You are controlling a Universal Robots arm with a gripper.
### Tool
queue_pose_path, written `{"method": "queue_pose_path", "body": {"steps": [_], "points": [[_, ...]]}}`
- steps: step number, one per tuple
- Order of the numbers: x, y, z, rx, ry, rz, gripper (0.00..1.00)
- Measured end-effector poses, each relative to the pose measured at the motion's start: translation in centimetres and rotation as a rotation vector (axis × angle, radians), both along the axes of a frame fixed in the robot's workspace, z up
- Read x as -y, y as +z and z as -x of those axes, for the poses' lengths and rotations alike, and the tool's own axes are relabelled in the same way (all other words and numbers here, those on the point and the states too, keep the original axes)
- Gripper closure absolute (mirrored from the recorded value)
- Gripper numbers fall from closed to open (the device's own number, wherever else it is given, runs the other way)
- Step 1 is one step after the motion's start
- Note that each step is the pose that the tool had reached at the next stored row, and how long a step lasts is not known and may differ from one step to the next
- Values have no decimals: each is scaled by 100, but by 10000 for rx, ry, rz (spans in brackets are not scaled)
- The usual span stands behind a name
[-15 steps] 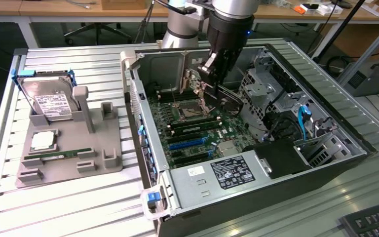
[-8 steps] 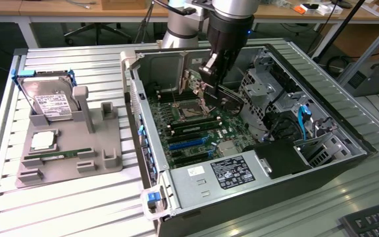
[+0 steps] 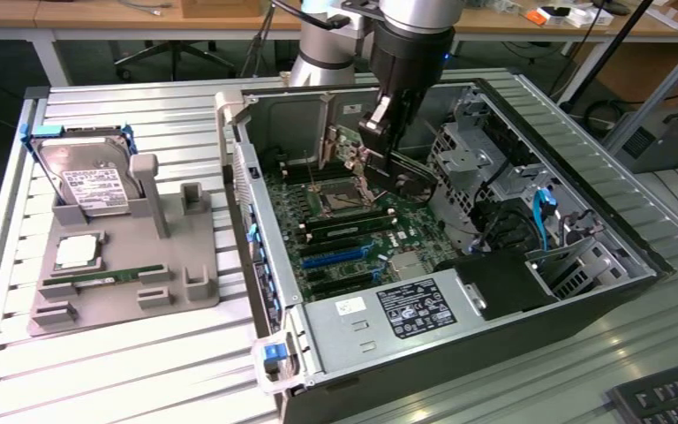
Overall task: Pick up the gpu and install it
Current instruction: 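Insert the gpu into the slot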
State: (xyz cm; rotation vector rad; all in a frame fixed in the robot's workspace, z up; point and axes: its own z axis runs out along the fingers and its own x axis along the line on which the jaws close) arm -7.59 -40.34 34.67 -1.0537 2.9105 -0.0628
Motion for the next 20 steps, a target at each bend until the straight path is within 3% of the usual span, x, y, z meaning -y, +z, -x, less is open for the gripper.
{"method": "queue_pose_path", "body": {"steps": [20], "points": [[0, 0, 1, 0, 1046, 0, 73]]}}
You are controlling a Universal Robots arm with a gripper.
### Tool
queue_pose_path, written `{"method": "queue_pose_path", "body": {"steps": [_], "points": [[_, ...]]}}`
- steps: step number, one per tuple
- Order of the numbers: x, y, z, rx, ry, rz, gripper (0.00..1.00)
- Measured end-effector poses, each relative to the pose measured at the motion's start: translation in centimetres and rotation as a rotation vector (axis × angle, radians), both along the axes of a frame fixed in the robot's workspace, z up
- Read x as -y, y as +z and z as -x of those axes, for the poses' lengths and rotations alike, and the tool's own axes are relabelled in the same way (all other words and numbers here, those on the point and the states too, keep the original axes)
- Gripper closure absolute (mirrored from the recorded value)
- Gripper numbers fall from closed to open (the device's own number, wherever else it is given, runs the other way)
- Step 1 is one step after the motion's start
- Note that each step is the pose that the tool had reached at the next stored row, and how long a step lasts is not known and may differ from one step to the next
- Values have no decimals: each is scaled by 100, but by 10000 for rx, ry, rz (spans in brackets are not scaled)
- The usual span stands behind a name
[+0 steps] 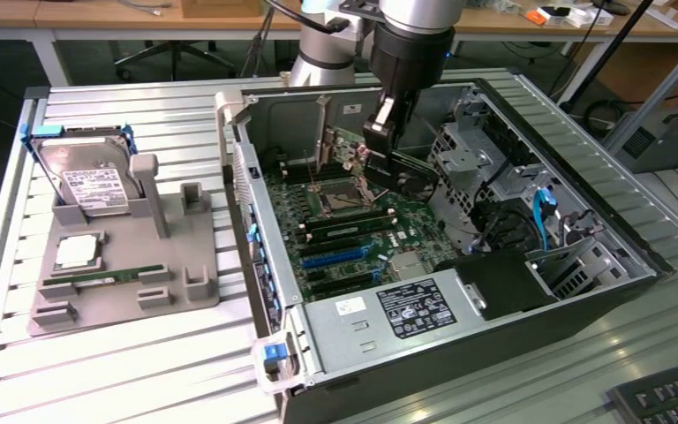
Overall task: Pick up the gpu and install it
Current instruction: 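Insert the gpu into the slot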
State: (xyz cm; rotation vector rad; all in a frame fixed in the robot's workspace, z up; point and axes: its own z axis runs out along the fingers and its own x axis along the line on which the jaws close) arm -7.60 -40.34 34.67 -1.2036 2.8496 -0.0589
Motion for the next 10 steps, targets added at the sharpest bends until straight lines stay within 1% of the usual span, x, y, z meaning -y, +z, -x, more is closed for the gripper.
{"method": "queue_pose_path", "body": {"steps": [10], "points": [[0, 0, 0, 0, 562, 1, 73]]}}
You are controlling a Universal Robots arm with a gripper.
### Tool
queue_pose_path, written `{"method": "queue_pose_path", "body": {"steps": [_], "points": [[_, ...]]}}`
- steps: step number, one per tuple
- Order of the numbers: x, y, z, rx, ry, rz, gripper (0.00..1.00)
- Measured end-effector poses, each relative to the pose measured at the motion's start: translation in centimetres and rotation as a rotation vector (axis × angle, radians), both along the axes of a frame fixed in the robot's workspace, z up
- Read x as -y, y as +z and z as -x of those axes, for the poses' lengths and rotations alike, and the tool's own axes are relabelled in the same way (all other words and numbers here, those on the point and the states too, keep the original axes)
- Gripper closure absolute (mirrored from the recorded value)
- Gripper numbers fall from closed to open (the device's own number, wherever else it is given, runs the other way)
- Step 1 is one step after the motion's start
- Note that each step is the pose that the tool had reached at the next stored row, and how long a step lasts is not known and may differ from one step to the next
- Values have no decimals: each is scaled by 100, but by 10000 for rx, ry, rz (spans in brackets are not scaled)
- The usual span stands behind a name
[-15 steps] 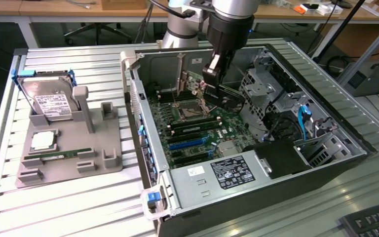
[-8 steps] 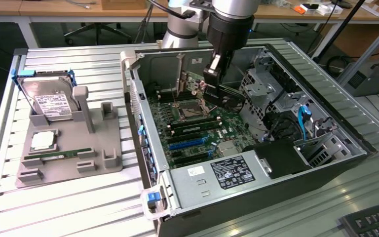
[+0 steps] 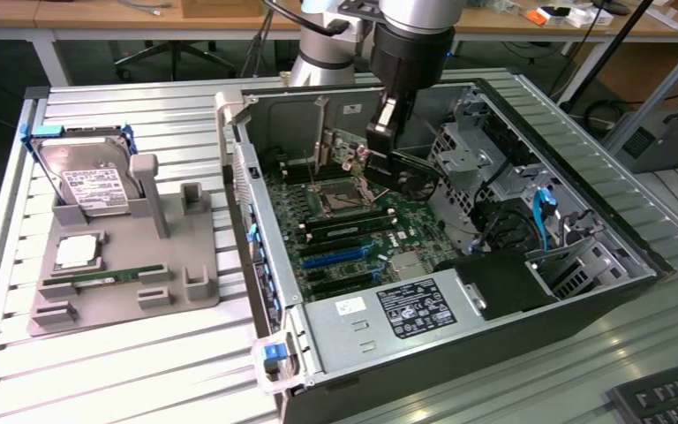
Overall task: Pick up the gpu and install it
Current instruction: 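Insert the gpu into the slot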
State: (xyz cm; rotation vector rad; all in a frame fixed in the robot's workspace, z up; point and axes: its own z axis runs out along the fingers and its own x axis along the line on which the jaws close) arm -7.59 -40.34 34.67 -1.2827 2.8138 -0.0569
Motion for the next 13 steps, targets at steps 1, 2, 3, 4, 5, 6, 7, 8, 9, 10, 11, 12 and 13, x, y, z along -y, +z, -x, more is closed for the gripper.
{"method": "queue_pose_path", "body": {"steps": [1, 2, 3, 4, 5, 6, 7, 8, 9, 10, 11, 12, 13], "points": [[0, 0, 0, 0, 53, 0, 73], [0, 0, 0, 0, 88, 0, 73], [0, 0, 0, 0, 132, -1, 73], [0, 0, 0, 0, 176, 0, 73], [0, 0, 0, 0, 216, 0, 73], [0, 0, 0, 0, 261, 0, 73], [0, 0, 0, 0, 299, 0, 73], [0, 0, 0, 0, 345, -1, 73], [0, 0, 0, 0, 408, -1, 73], [0, 0, 0, 0, 485, 0, 73], [0, 0, 0, 0, 533, 0, 73], [0, 0, 0, 0, 613, 0, 73], [0, 0, 0, 0, 661, 0, 73]]}}
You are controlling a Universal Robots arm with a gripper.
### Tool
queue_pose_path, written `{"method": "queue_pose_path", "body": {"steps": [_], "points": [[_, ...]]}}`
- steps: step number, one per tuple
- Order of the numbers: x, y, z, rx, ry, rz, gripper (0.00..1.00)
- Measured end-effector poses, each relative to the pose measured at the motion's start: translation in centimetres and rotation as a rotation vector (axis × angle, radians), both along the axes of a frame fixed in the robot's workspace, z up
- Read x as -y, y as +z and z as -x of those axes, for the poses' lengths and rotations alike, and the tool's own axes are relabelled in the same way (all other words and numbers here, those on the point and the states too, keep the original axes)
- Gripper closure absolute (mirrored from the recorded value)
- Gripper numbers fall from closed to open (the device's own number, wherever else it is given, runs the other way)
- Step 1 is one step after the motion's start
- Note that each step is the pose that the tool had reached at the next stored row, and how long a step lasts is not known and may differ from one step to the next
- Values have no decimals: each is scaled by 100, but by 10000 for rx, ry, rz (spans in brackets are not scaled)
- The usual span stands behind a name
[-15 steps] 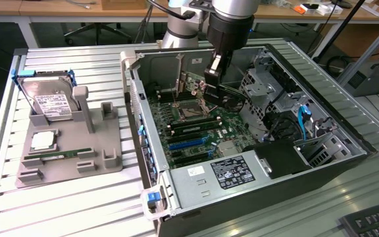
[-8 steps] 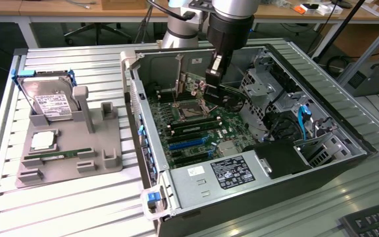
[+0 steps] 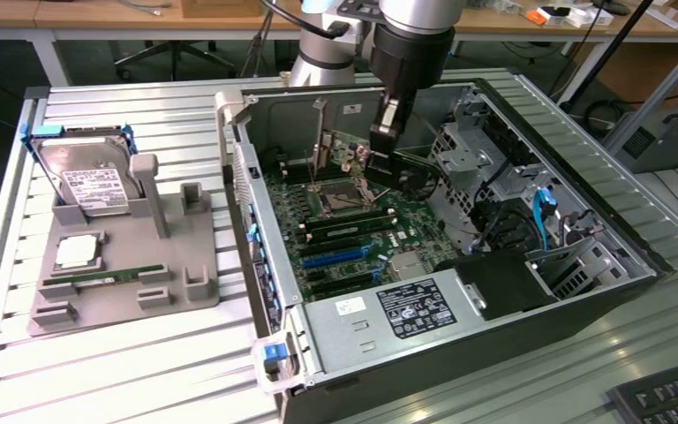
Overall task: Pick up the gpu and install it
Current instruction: 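Insert the gpu into the slot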
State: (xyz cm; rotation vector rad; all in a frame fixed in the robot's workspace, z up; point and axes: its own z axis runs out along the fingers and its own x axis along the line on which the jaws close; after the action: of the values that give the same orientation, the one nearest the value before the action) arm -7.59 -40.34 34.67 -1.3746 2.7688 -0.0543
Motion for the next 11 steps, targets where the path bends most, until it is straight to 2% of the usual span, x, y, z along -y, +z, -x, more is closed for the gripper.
{"method": "queue_pose_path", "body": {"steps": [11], "points": [[0, 0, 0, 0, 664, 0, 73]]}}
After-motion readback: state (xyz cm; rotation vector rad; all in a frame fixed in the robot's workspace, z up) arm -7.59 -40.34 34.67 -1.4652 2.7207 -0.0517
